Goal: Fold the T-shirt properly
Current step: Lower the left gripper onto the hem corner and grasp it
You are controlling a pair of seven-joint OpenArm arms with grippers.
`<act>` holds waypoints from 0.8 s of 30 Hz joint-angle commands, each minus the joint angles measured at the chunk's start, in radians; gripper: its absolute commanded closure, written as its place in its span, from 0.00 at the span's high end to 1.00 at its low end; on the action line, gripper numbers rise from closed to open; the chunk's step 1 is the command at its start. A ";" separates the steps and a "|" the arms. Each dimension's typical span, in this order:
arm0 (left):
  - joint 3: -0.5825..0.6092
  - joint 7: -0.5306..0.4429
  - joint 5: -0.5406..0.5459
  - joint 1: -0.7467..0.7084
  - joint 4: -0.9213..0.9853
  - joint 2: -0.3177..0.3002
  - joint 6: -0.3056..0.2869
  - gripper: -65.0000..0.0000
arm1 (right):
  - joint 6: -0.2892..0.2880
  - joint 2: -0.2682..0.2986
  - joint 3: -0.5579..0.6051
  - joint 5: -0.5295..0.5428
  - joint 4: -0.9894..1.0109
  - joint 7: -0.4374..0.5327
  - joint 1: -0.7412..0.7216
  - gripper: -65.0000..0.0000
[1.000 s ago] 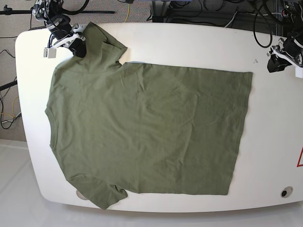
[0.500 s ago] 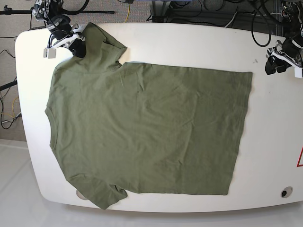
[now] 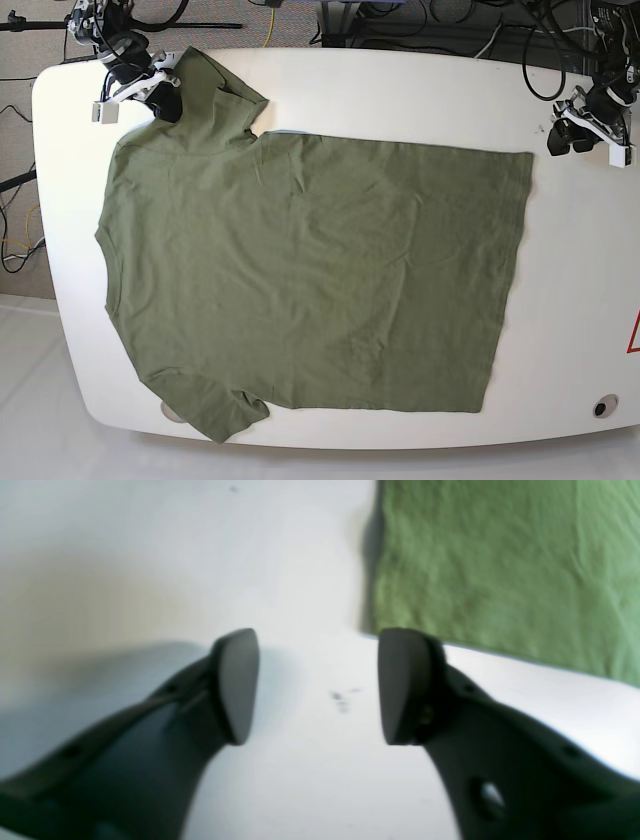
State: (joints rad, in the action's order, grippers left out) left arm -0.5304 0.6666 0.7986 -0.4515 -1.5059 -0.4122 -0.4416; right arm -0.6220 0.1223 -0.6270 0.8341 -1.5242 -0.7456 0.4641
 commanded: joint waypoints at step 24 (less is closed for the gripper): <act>0.029 0.001 0.032 0.031 0.013 -0.001 -0.024 0.43 | 0.003 0.005 -0.003 -0.011 -0.002 -0.007 0.006 0.00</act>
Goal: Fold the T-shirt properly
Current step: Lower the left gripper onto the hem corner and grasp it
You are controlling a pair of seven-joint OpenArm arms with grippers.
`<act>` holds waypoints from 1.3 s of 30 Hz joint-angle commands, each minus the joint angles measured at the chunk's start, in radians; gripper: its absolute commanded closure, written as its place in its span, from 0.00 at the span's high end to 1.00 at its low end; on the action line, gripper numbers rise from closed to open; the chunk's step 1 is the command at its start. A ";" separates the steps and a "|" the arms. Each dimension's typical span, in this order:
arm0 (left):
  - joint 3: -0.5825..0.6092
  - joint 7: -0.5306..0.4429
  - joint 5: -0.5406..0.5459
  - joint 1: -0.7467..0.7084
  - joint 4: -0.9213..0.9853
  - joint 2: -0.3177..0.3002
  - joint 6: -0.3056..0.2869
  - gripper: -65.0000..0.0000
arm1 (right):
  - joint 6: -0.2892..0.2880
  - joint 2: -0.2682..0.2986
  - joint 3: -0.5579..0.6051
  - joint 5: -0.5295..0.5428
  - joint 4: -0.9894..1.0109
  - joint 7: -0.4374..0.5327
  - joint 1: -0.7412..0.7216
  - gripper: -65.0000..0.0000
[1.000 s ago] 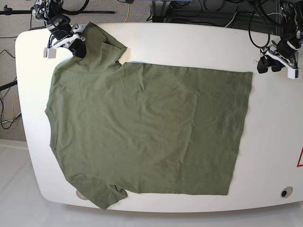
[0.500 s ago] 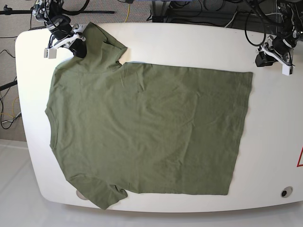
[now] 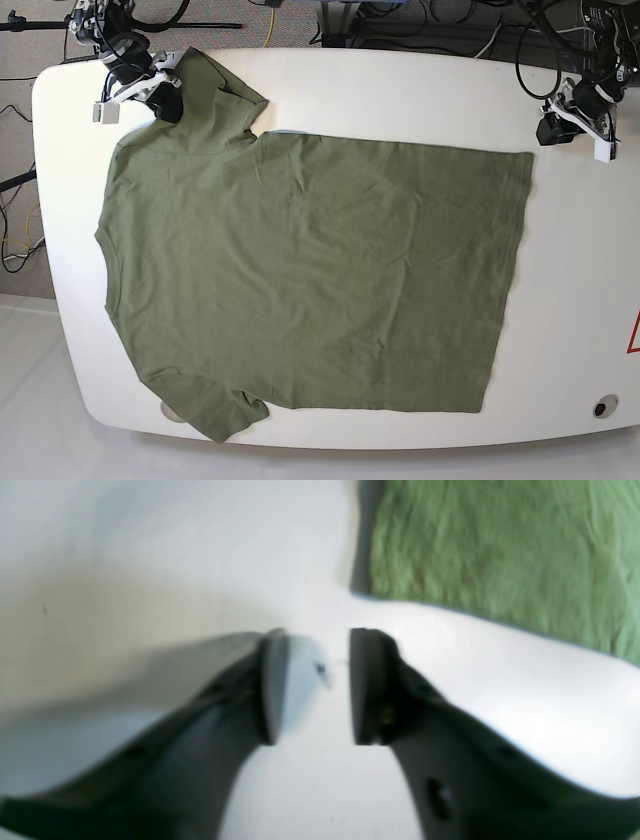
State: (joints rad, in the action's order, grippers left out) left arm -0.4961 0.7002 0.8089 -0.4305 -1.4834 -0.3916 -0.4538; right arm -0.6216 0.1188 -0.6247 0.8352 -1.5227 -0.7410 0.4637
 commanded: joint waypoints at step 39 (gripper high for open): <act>0.066 -0.041 0.018 0.060 0.042 0.025 -0.012 0.40 | -0.011 0.005 0.004 -0.010 -0.007 -0.007 0.007 0.00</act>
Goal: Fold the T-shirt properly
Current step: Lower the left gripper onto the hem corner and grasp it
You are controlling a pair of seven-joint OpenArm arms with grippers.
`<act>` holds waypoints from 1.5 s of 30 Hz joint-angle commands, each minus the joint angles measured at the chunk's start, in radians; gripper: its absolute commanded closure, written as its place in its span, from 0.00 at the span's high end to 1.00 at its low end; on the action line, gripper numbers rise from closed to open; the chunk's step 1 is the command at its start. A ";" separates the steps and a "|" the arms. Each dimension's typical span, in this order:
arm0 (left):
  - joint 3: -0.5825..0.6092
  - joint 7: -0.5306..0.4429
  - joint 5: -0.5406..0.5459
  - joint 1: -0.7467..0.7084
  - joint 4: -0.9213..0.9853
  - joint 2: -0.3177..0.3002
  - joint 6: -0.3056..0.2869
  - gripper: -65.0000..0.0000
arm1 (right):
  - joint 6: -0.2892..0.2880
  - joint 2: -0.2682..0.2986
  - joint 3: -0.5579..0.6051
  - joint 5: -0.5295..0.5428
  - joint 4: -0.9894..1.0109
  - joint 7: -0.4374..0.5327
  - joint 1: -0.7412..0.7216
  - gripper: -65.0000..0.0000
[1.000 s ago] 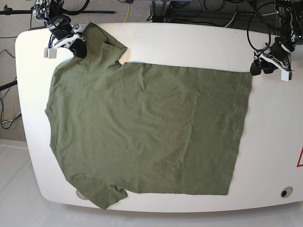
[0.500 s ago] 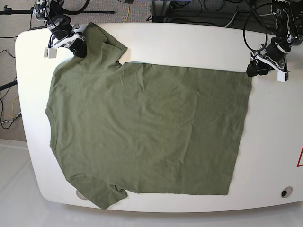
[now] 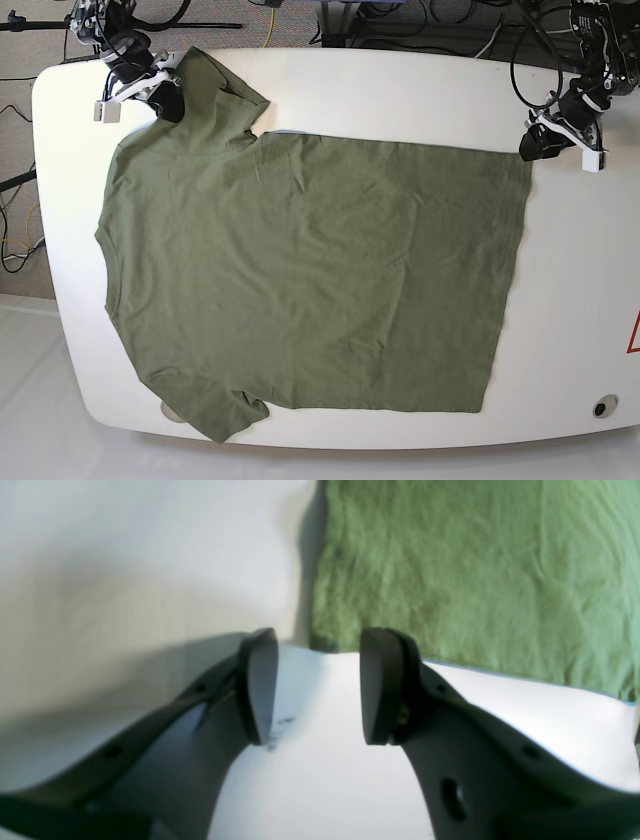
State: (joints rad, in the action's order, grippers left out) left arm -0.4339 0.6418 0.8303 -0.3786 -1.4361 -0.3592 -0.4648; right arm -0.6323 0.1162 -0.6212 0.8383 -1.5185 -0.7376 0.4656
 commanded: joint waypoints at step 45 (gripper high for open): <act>0.019 0.027 0.013 0.043 0.046 0.037 0.002 0.37 | -0.001 0.001 0.002 -0.014 -0.004 -0.014 -0.002 0.00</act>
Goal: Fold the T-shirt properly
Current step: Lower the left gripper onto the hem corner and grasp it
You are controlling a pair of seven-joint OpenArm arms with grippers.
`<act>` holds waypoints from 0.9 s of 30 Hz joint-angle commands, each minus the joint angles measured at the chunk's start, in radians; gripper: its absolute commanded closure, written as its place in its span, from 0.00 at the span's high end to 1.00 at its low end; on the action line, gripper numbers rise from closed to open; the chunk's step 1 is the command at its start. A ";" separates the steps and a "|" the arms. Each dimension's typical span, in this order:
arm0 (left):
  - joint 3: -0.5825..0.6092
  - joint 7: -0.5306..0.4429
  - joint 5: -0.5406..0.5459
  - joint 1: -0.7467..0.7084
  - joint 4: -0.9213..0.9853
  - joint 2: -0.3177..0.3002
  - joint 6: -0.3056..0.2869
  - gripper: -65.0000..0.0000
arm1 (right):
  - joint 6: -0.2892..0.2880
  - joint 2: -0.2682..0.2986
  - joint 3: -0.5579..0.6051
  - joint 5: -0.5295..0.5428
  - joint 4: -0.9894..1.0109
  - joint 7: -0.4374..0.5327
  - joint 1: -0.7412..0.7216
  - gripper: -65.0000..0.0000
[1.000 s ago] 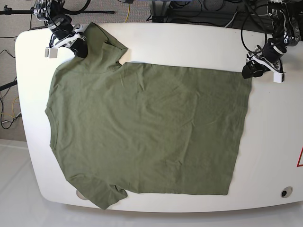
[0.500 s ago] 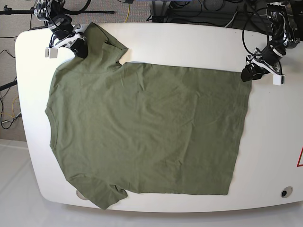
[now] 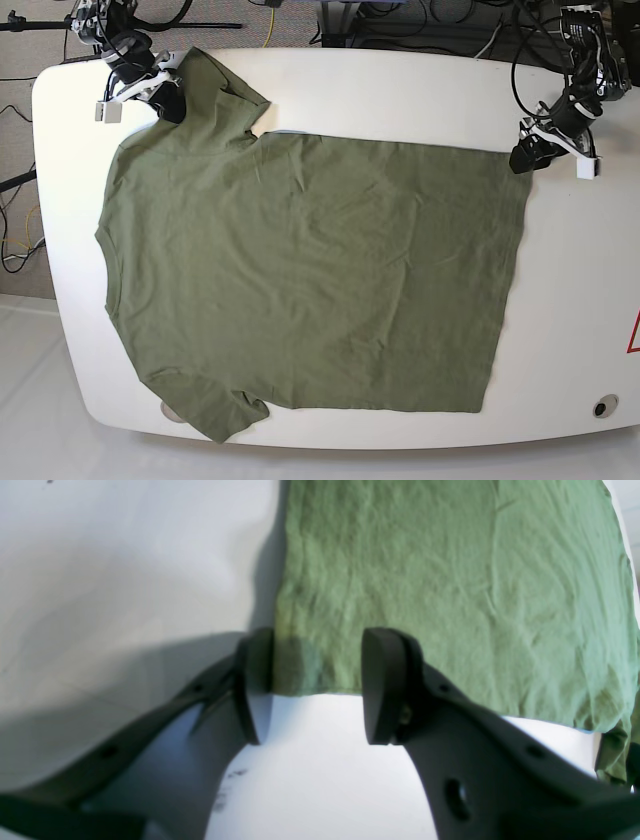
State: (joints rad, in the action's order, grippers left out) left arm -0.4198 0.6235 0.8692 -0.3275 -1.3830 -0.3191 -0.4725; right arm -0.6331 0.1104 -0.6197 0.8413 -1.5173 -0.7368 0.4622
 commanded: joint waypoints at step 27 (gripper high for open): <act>0.014 0.070 -0.018 0.000 -0.007 -0.007 0.018 0.00 | -0.003 0.007 0.003 -0.015 -0.007 -0.016 0.007 0.00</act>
State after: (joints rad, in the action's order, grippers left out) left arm -0.4026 0.6651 0.8730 -0.3237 -1.3834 -0.3134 -0.4614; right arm -0.6331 0.1104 -0.6170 0.8425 -1.5166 -0.7376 0.4606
